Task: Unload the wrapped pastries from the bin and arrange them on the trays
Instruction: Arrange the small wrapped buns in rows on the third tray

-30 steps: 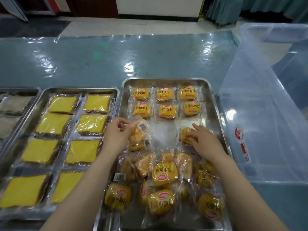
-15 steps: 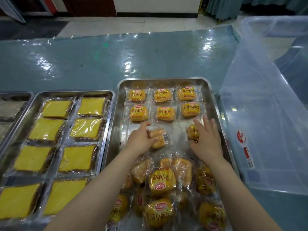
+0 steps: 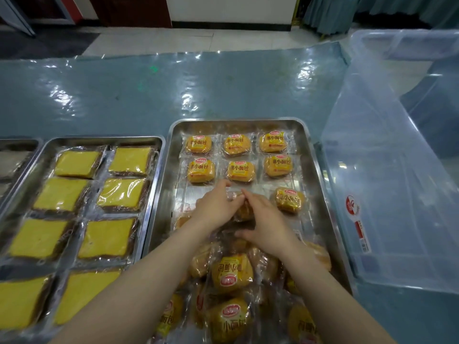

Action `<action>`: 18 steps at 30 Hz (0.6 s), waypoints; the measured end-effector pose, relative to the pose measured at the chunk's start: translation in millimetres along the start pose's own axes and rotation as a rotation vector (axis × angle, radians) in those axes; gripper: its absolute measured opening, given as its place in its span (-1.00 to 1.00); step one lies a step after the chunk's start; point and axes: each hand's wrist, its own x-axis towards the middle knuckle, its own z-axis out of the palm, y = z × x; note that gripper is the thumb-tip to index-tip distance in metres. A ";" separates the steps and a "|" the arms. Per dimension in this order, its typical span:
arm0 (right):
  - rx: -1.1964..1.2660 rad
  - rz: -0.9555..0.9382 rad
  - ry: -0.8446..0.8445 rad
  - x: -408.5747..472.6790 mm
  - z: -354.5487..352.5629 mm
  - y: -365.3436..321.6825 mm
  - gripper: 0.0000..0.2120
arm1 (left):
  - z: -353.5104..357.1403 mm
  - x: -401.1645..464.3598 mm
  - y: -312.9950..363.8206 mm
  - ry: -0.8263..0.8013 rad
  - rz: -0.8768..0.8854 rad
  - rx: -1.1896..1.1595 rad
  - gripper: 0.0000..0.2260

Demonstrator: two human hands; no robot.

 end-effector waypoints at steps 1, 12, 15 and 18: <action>0.024 0.020 0.019 2.8 2.2 -0.9 -0.11 | 0.2 -0.6 -0.1 -0.015 0.004 -0.094 -0.65; 0.766 0.396 0.248 17.5 4.4 3.0 -0.71 | 4.3 -8.1 -11.7 0.016 0.179 -0.177 -0.52; 0.829 0.419 0.235 19.9 4.6 1.8 -0.73 | 9.1 -6.0 -14.8 -0.071 0.226 -0.071 -0.30; 0.855 0.413 0.230 21.0 0.1 -2.6 -0.80 | 14.6 -4.2 -18.3 -0.087 0.228 0.002 -0.17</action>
